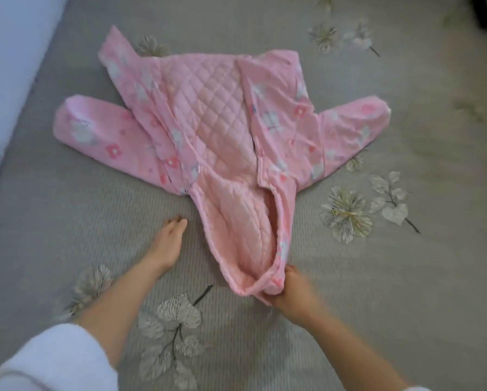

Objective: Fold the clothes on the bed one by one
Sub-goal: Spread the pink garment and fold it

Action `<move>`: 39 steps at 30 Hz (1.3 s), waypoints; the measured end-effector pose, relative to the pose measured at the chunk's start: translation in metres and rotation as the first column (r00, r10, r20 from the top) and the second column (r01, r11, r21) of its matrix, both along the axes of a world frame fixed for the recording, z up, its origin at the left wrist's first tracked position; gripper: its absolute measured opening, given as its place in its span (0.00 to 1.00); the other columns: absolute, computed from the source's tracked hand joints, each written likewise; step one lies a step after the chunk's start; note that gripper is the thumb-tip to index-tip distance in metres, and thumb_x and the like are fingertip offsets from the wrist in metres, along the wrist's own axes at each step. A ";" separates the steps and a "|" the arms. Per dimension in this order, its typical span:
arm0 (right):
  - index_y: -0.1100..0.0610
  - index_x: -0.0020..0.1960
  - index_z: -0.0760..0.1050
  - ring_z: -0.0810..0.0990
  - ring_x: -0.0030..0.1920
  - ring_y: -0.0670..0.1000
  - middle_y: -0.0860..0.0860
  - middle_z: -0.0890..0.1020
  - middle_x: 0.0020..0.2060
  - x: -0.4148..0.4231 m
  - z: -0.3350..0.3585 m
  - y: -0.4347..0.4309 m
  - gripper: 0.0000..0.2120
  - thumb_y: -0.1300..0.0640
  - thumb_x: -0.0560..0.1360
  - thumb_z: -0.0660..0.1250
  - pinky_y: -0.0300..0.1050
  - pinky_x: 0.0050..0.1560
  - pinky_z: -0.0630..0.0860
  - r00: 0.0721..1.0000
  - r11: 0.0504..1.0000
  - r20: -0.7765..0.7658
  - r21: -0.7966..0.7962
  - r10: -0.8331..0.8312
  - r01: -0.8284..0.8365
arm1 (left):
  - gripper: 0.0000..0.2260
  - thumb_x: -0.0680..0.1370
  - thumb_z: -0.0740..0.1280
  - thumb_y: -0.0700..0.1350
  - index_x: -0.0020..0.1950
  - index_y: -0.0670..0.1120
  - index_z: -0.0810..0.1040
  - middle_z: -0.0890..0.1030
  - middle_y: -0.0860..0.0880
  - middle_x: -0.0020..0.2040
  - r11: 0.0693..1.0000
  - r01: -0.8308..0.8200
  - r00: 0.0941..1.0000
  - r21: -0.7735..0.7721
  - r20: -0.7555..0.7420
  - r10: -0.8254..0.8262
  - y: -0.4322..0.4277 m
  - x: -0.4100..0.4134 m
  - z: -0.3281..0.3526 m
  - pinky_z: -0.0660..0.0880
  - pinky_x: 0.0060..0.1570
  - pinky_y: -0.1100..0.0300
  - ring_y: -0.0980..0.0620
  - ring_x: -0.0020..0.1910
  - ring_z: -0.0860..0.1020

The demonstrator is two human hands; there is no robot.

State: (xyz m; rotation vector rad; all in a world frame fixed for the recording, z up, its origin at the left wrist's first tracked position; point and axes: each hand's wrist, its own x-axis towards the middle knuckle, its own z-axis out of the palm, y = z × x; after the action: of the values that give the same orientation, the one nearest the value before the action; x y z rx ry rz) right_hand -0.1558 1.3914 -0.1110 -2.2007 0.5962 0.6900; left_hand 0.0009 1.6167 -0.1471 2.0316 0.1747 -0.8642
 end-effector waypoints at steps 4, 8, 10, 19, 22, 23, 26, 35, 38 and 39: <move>0.52 0.61 0.77 0.81 0.55 0.48 0.48 0.82 0.55 -0.071 0.030 0.013 0.19 0.51 0.71 0.73 0.45 0.55 0.78 0.981 0.973 -0.187 0.232 0.057 -0.012 | 0.21 0.81 0.59 0.52 0.72 0.45 0.66 0.72 0.50 0.66 0.955 -0.257 0.959 -0.147 -0.161 0.233 -0.009 -0.079 0.040 0.65 0.58 0.64 0.50 0.68 0.68; 0.55 0.63 0.77 0.78 0.58 0.49 0.49 0.81 0.57 -0.101 0.040 0.002 0.20 0.60 0.71 0.67 0.35 0.55 0.73 0.881 0.914 -0.284 0.265 0.379 -0.308 | 0.26 0.76 0.69 0.49 0.71 0.48 0.65 0.75 0.53 0.58 0.929 -0.347 0.913 -0.124 -0.272 0.305 -0.018 -0.131 0.045 0.71 0.49 0.62 0.50 0.59 0.74; 0.58 0.57 0.79 0.80 0.53 0.54 0.55 0.83 0.52 -0.088 0.034 -0.018 0.15 0.64 0.72 0.62 0.42 0.52 0.74 0.936 0.978 -0.282 0.049 0.210 -0.205 | 0.24 0.75 0.71 0.43 0.69 0.47 0.68 0.77 0.53 0.55 0.921 -0.383 0.912 -0.076 -0.192 0.363 -0.020 -0.140 0.040 0.71 0.44 0.63 0.49 0.57 0.76; 0.48 0.75 0.51 0.79 0.52 0.56 0.50 0.77 0.54 -0.019 0.018 -0.011 0.33 0.50 0.75 0.63 0.47 0.46 0.73 0.998 0.997 0.023 -0.044 0.061 -0.059 | 0.41 0.71 0.66 0.40 0.77 0.62 0.48 0.79 0.43 0.48 0.849 -0.021 0.993 0.528 0.108 -0.042 -0.029 -0.122 0.087 0.70 0.42 0.55 0.42 0.43 0.77; 0.49 0.47 0.69 0.77 0.37 0.52 0.50 0.77 0.36 -0.031 0.025 -0.013 0.02 0.53 0.75 0.59 0.45 0.35 0.70 0.987 0.992 0.094 -0.025 0.127 -0.125 | 0.40 0.72 0.62 0.40 0.74 0.69 0.45 0.74 0.47 0.42 0.697 0.175 0.940 0.696 0.092 -0.328 -0.049 -0.127 0.123 0.69 0.39 0.55 0.43 0.42 0.75; 0.49 0.37 0.66 0.73 0.30 0.47 0.46 0.73 0.29 -0.038 0.030 -0.018 0.08 0.53 0.74 0.60 0.43 0.31 0.67 0.986 0.992 0.115 0.004 0.122 -0.123 | 0.36 0.73 0.61 0.41 0.74 0.68 0.51 0.76 0.48 0.47 0.665 0.249 0.910 0.704 0.066 -0.410 -0.056 -0.131 0.129 0.70 0.42 0.55 0.44 0.47 0.77; 0.53 0.25 0.61 0.63 0.20 0.44 0.46 0.64 0.19 -0.057 0.038 -0.043 0.20 0.52 0.72 0.64 0.41 0.27 0.61 0.949 0.947 -0.084 0.138 0.303 -0.290 | 0.19 0.75 0.61 0.45 0.66 0.58 0.71 0.75 0.49 0.63 0.554 0.617 0.760 0.559 -0.243 -0.602 -0.065 -0.143 0.133 0.72 0.55 0.56 0.47 0.61 0.75; 0.56 0.65 0.70 0.73 0.52 0.51 0.51 0.74 0.55 0.004 0.012 -0.031 0.21 0.49 0.75 0.65 0.43 0.46 0.68 0.985 0.986 0.113 -0.121 0.133 -0.119 | 0.17 0.73 0.67 0.54 0.59 0.49 0.71 0.70 0.47 0.58 0.830 0.014 0.943 0.557 0.268 -0.196 -0.062 -0.120 0.075 0.68 0.39 0.55 0.45 0.50 0.75; 0.61 0.62 0.67 0.70 0.58 0.56 0.55 0.70 0.57 0.021 -0.008 -0.019 0.21 0.49 0.75 0.65 0.48 0.52 0.70 0.977 0.950 0.041 -0.245 0.207 -0.191 | 0.35 0.73 0.71 0.49 0.75 0.46 0.57 0.66 0.41 0.64 0.846 0.059 0.967 0.530 0.181 -0.181 -0.063 -0.109 0.042 0.70 0.54 0.50 0.40 0.59 0.71; 0.61 0.61 0.67 0.71 0.56 0.57 0.56 0.71 0.56 0.023 -0.015 -0.020 0.19 0.51 0.76 0.63 0.48 0.50 0.69 0.975 0.940 0.030 -0.273 0.222 -0.205 | 0.36 0.74 0.70 0.45 0.77 0.46 0.54 0.66 0.41 0.67 0.855 0.053 0.972 0.515 0.168 -0.162 -0.060 -0.106 0.033 0.68 0.59 0.51 0.40 0.64 0.69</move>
State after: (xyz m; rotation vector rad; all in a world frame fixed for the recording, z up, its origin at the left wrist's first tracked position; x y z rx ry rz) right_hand -0.1328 1.3717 -0.1260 -2.5579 0.4437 0.6827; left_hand -0.1053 1.5571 -0.1137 2.6369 0.1878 -0.7161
